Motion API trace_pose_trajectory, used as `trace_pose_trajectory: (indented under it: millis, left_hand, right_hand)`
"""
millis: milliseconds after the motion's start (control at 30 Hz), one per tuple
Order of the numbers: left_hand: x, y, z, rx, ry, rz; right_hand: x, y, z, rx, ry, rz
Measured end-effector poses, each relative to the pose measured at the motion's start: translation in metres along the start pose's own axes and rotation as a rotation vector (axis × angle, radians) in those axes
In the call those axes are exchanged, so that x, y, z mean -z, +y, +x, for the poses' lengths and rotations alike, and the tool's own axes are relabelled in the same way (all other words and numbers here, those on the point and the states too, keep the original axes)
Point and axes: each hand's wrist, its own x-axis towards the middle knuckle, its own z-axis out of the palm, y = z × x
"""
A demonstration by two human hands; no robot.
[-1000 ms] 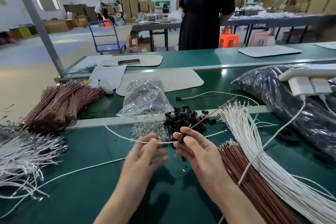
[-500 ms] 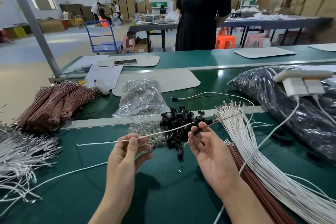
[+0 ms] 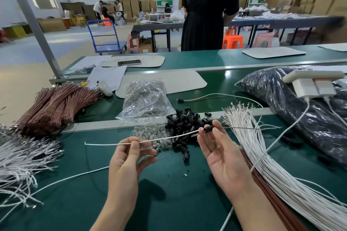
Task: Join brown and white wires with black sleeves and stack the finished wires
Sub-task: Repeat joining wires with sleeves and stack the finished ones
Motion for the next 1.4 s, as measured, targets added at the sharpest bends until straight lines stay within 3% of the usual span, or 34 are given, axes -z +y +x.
trace_pose_trajectory:
  millis: [467, 767, 1400]
  left_hand:
    - [0.000, 0.001, -0.001, 0.024, -0.006, 0.008]
    - [0.003, -0.001, 0.003, 0.047, 0.108, 0.018]
    - [-0.010, -0.005, -0.011, 0.113, -0.099, 0.129]
  right_hand:
    - [-0.005, 0.004, -0.004, -0.048, -0.036, 0.027]
    - [-0.006, 0.009, -0.006, -0.085, -0.043, 0.040]
    - [-0.012, 0.032, -0.008, -0.073, -0.070, -0.217]
